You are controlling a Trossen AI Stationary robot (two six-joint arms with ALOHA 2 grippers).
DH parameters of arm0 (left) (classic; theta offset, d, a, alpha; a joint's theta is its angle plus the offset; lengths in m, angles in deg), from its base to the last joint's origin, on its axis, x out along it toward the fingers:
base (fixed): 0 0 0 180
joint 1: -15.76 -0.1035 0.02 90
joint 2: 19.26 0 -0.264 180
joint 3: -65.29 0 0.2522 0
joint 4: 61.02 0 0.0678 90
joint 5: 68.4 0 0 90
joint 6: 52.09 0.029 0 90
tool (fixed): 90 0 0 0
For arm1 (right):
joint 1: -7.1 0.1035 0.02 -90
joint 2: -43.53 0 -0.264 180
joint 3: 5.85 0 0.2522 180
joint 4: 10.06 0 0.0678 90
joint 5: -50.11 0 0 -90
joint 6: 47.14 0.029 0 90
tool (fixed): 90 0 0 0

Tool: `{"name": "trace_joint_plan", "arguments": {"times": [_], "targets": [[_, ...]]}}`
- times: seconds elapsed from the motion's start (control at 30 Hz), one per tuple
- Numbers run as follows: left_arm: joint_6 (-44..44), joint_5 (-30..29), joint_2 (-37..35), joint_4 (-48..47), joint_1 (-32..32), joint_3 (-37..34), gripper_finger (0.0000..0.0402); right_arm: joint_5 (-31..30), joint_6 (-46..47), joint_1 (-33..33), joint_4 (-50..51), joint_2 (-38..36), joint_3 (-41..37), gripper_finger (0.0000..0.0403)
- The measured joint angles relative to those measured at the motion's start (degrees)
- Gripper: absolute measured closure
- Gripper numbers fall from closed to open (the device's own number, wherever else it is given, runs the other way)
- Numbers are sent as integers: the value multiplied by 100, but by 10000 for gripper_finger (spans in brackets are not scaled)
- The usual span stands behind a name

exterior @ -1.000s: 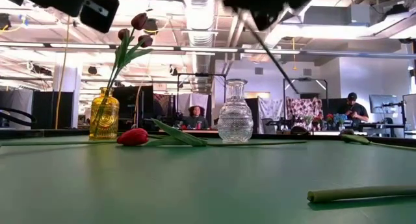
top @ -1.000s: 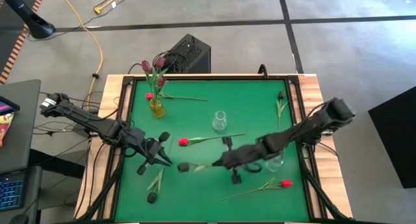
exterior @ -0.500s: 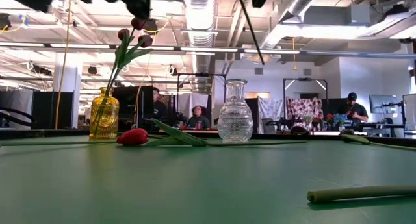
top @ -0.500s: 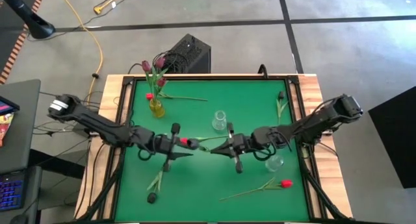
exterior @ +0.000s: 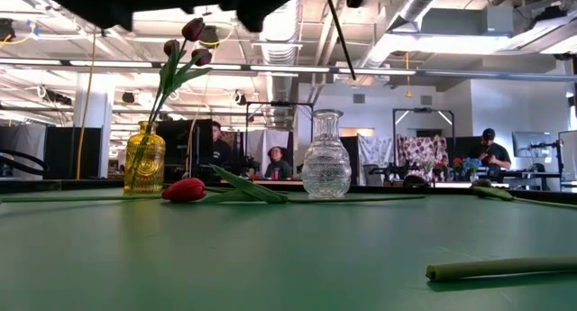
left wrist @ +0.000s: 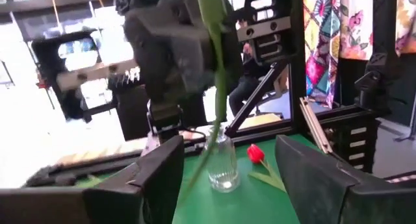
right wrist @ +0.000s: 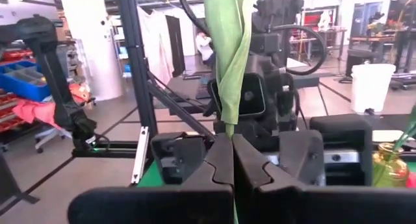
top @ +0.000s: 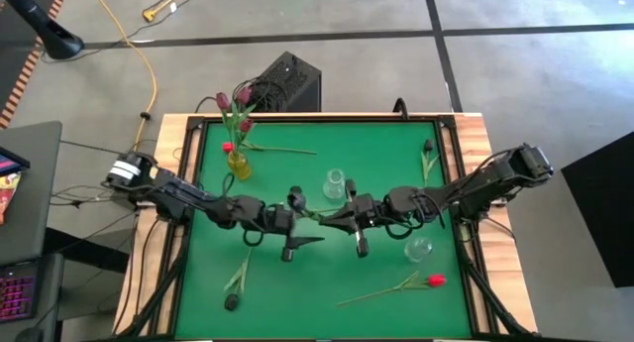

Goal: Sort flowers into vase by color
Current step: Put the bottom middle black flower into the left transparent vase

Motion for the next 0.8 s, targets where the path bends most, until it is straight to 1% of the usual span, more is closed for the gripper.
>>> {"name": "trace_joint_plan", "arguments": {"times": [0.13,0.27,0.4,0.6,0.8], "targets": [[320,69,163,-51,0,288,175,28,-37,46,84,0,0,388],[433,92,160,-66,0,339,185,39,-44,46,241,0,0,388],[431,162,30,-191,-4,339,203,37,-91,33,237,0,0,387],[215,145,-202,-646,-54,339,252,39,-122,-9,221,0,0,387],[-81,171,-240,-719,-206,339,321,12,-125,-13,208,0,0,387]]}}
